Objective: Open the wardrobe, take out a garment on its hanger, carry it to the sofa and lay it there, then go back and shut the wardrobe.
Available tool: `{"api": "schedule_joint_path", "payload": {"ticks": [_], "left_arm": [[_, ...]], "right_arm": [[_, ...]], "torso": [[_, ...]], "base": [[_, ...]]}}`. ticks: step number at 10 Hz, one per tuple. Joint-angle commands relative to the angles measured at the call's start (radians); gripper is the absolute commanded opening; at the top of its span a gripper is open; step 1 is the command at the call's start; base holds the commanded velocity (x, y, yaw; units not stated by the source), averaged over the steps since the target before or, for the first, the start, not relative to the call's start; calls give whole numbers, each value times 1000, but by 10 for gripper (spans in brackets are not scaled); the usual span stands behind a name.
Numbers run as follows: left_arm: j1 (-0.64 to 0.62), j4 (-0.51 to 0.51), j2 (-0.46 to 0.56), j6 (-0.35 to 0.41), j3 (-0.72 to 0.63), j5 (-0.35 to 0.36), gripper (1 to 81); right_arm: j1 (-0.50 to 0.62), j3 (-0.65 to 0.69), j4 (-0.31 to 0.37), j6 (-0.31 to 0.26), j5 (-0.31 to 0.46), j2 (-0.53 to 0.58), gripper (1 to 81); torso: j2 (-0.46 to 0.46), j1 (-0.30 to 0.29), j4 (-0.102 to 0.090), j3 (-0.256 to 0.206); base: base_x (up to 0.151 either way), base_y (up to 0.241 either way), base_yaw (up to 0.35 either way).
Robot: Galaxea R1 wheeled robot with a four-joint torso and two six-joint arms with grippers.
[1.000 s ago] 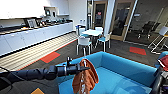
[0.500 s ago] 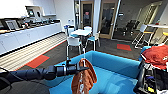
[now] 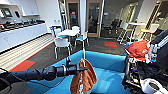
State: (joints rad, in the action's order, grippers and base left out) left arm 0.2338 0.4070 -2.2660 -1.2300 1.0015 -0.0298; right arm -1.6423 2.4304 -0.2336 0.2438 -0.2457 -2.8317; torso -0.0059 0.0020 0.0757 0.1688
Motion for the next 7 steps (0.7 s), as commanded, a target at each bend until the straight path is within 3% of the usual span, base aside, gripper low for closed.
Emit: {"api": "schedule_joint_path", "payload": {"ticks": [1,3,7], "left_arm": [[-158,15,5,10,-26,94,10],[-155,18,6,10,-27,94,10],[-139,27,12,10,-27,100,10]], "right_arm": [[14,-4,-7,2,48,12,811],[15,-4,-9,2,48,12,811],[15,-2,-9,2,48,10,811]], "torso": [[0,0,0,0],[0,0,0,0],[0,0,0,0]], "base": [[0,0,-323],[0,0,-256],[0,0,0]]}}
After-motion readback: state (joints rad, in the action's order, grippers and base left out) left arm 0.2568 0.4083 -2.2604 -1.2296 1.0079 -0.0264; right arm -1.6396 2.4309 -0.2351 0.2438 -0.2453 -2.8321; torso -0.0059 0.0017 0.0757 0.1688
